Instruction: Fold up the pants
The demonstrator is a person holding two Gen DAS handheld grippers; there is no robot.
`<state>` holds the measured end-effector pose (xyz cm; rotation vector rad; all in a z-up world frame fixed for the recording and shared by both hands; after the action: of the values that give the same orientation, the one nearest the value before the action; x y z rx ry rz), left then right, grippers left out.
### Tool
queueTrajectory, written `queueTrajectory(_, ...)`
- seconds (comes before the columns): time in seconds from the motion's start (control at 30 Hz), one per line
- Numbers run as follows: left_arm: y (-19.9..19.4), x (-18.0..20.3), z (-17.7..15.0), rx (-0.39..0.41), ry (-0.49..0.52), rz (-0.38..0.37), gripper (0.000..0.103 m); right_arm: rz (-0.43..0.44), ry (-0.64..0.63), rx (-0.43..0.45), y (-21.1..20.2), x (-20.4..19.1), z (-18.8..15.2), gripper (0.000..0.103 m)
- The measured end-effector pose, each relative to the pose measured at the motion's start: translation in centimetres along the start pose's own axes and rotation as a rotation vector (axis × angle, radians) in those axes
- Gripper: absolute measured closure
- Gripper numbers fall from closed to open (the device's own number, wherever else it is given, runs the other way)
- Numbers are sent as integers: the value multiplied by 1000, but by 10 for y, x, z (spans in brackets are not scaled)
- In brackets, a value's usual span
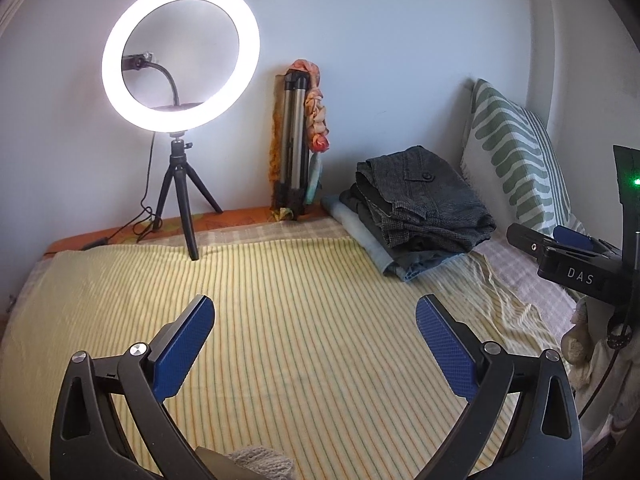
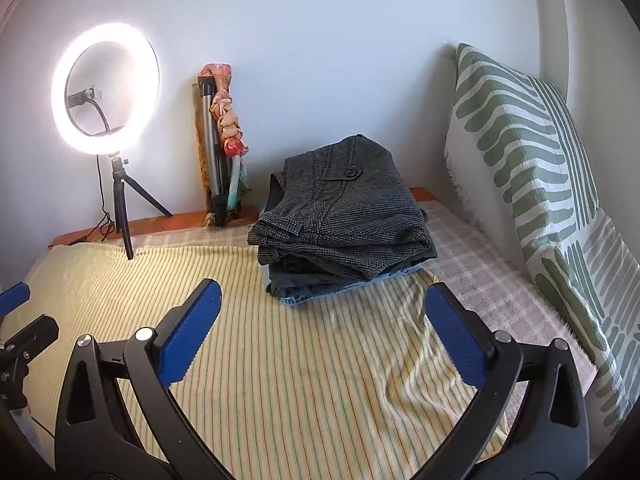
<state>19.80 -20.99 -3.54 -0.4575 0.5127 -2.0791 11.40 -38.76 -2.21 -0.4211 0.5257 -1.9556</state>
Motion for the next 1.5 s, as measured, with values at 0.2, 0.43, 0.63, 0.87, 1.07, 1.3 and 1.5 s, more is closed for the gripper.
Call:
queueTrajectory(0.2, -1, 3, -1, -4, 18, -1, 2, 3, -8, -13, 4, -1, -3, 0)
queueTrajectory(0.43, 0, 5, -2, -14, 22, -12, 2, -1, 9, -14, 4, 3, -1, 0)
queueTrajectory(0.63, 1, 3, -2, -20, 18, -10, 2, 3, 5, -17, 3, 3, -2, 0)
queueTrajectory(0.87, 1, 2, -2, -21, 21, -10, 2, 6, 6, -18, 3, 2, -2, 0)
queueTrajectory(1.07, 0, 1, -2, -19, 18, -11, 2, 6, 5, -20, 4, 1, -3, 0)
queueTrajectory(1.3, -1, 2, -2, -16, 22, -11, 2, 9, 5, -21, 5, 0, -3, 0)
queueTrajectory(1.5, -1, 3, -3, -19, 29, -10, 2, 9, 5, -22, 5, -1, -5, 0)
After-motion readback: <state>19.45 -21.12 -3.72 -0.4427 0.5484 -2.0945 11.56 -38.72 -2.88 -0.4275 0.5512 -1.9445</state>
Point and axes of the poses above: each gripper's, at about its wrist camera, not at the fingertips, and y roughly the way its jaws point, x to its right, z to its top, the point moved 6 cm from there along y, roughly the way its jaws point, and after that the axes turned 6 degrees about -z, right-handed, at the moved point
